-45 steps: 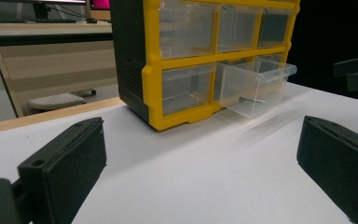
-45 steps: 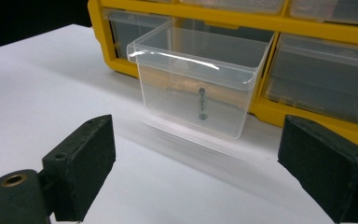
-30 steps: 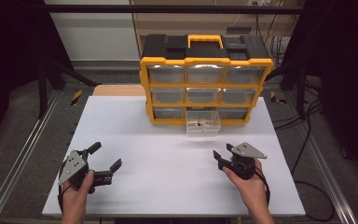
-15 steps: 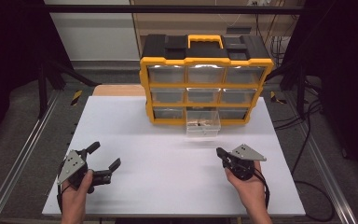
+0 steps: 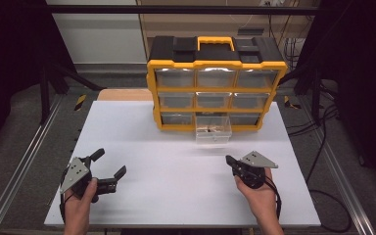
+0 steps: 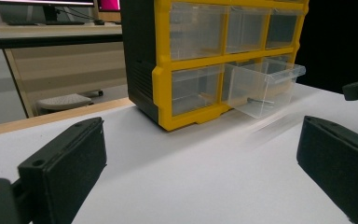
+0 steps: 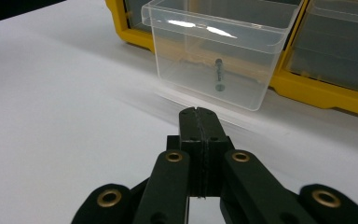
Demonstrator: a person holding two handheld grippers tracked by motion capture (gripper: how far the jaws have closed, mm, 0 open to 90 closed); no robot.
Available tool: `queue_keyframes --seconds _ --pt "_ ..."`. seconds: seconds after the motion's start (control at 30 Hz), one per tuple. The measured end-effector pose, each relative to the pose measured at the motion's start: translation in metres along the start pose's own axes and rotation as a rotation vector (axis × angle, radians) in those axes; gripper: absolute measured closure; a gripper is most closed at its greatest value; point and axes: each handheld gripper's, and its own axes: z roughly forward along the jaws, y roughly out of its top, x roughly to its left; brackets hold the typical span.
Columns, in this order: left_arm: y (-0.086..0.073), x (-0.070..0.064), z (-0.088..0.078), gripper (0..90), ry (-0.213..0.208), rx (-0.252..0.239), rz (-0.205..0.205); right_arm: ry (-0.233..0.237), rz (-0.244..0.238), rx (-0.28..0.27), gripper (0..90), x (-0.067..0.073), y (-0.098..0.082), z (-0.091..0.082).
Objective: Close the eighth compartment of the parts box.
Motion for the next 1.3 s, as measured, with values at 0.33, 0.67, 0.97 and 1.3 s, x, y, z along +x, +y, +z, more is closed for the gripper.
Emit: queue_keyframes --seconds 0.33,0.67,0.97,1.3 --pt "-0.002 -0.002 0.003 1.4 -0.004 0.027 0.018 0.008 -0.008 -0.001 90.0 0.009 0.005 0.009" --pt "-0.002 -0.003 0.004 1.4 -0.009 0.039 0.032 0.011 -0.024 0.032 90.0 0.007 0.017 0.024" --pt "-0.002 0.000 0.003 1.5 -0.004 0.042 0.027 0.010 -0.017 0.065 90.0 0.003 0.019 0.039" --pt "-0.001 0.000 0.003 1.5 -0.004 0.039 0.027 -0.004 -0.019 0.077 90.0 -0.002 0.022 0.047"
